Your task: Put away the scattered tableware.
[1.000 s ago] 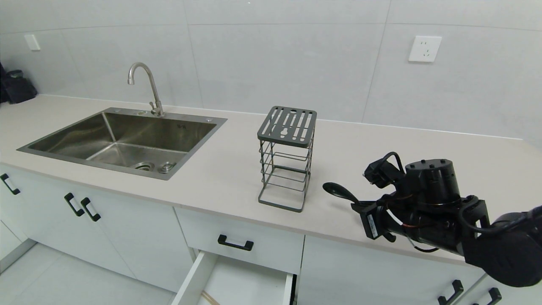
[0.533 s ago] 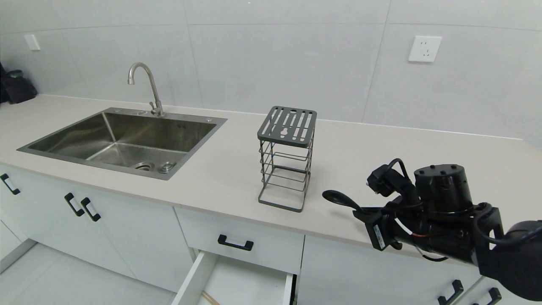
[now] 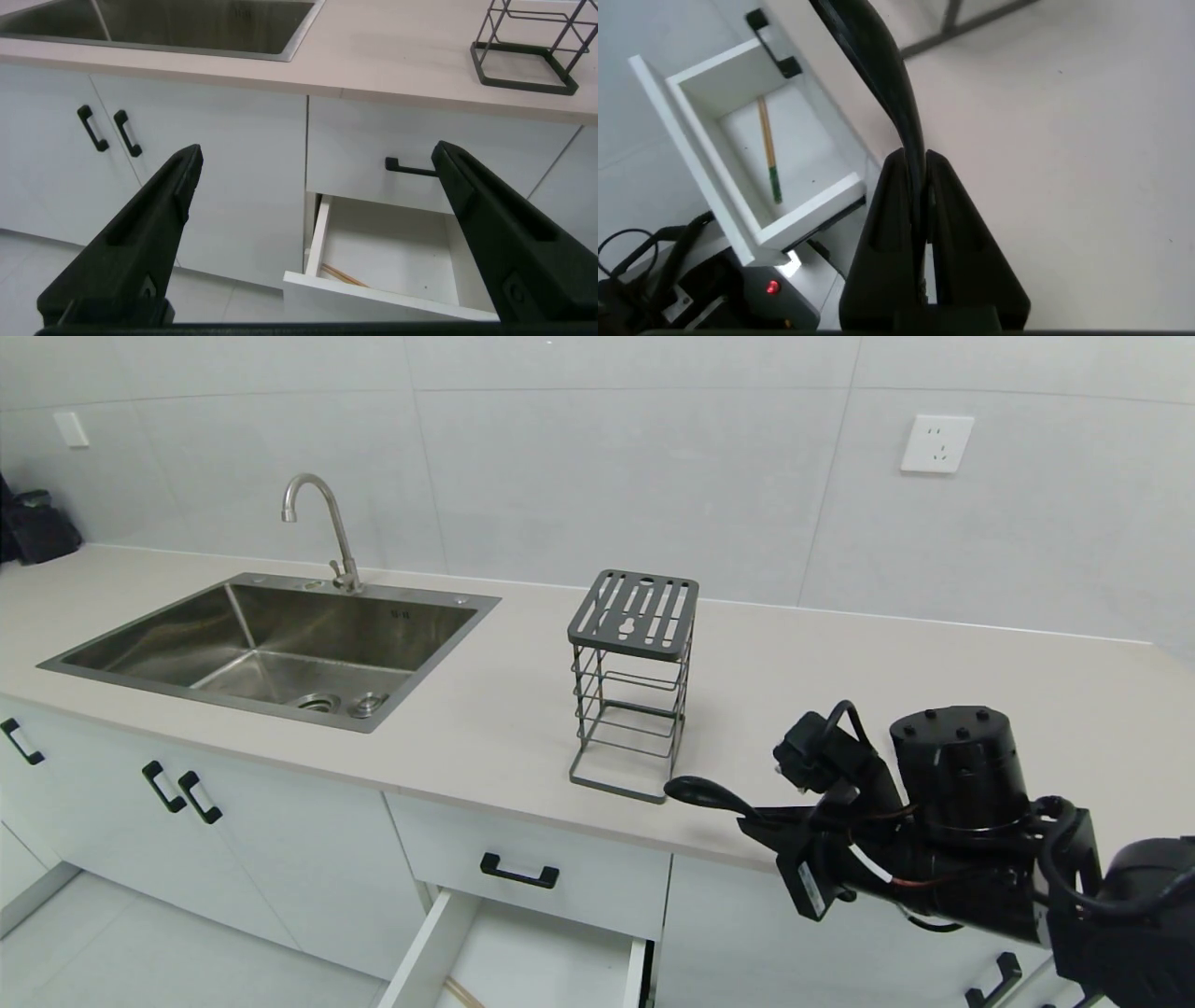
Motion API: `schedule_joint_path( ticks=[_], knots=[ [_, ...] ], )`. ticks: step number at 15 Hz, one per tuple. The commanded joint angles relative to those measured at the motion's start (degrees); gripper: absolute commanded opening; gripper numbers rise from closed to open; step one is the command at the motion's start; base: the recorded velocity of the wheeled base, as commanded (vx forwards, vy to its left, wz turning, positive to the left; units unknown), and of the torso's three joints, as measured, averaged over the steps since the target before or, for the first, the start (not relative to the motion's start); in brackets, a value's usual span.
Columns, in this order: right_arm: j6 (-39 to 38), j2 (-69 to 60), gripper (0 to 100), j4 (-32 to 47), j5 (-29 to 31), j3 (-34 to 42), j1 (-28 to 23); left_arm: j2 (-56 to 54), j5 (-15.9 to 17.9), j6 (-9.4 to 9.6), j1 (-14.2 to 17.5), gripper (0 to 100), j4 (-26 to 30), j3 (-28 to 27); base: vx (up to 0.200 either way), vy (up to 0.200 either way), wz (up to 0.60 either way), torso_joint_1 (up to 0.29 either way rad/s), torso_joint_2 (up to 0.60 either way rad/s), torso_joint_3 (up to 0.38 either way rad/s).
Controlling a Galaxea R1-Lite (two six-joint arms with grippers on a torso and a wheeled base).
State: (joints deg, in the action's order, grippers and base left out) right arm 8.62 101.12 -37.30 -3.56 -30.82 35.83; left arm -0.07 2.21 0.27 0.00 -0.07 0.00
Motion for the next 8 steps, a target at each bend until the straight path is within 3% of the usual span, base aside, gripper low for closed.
schedule_joint_path(
  ticks=[1, 8],
  knots=[
    [-0.01, 0.13, 0, 0.04, -0.04, -0.12, 2.23, 0.07, -0.01, 0.0, 0.0, 100, -0.01, 0.0, 0.0, 0.0, 0.0, 0.0, 0.0, 0.0],
    [-0.27, 2.24, 0, 0.21, -0.04, -2.93, 7.24, 0.07, -0.01, 0.0, 0.0, 100, -0.01, 0.0, 0.0, 0.0, 0.0, 0.0, 0.0, 0.0]
  ],
)
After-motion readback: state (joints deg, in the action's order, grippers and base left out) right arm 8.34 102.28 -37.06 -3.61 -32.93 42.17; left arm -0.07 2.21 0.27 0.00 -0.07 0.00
